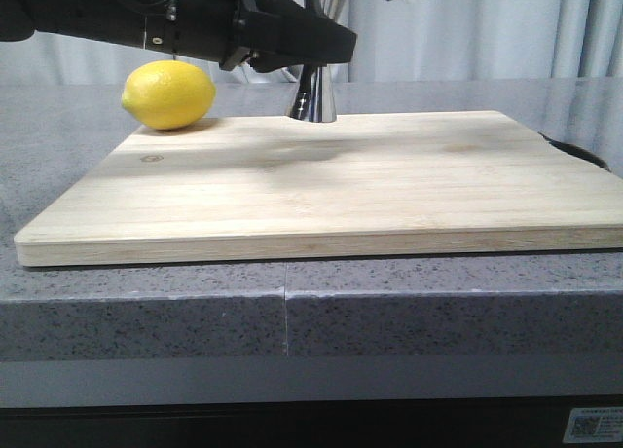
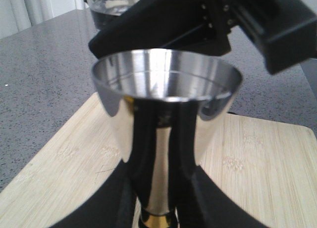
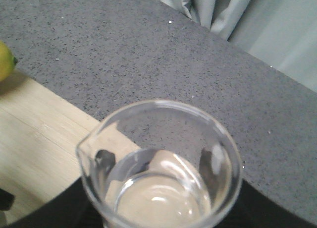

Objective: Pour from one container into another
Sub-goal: 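Lift the beaker with the right gripper over the jigger cup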

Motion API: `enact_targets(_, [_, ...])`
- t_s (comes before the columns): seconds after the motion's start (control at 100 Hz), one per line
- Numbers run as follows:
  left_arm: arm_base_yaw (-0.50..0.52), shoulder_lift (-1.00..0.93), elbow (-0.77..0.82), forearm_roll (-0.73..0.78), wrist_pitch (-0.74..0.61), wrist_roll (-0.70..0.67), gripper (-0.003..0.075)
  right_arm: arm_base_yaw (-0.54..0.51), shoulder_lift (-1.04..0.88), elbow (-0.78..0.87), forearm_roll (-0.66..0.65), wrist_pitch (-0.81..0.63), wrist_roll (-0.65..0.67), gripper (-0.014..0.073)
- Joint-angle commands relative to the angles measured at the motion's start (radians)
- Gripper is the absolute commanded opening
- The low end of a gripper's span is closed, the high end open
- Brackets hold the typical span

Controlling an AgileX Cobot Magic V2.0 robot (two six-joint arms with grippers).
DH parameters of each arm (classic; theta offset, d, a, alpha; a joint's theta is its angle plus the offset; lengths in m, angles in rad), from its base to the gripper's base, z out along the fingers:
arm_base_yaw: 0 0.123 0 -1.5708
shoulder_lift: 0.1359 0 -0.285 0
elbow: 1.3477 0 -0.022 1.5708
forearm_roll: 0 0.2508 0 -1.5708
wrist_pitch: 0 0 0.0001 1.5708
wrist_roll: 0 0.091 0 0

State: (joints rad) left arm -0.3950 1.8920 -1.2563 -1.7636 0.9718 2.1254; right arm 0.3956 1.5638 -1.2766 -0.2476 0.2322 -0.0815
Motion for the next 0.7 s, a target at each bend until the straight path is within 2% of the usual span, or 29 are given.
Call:
enact_targets(0.0, [-0.006, -0.047, -0.030, -0.068, 0.053, 0.000, -0.0019, 0.024, -0.049, -0.051, -0.049, -0.043, -0.008, 0.0216])
enact_targets(0.25, [-0.006, -0.047, -0.030, -0.068, 0.053, 0.000, -0.0019, 0.081, -0.049, -0.053, -0.145, -0.002, -0.008, 0.0216])
enact_targets(0.69, [-0.006, -0.047, -0.030, -0.068, 0.053, 0.000, -0.0019, 0.088, -0.049, -0.053, -0.215, 0.026, -0.008, 0.0216])
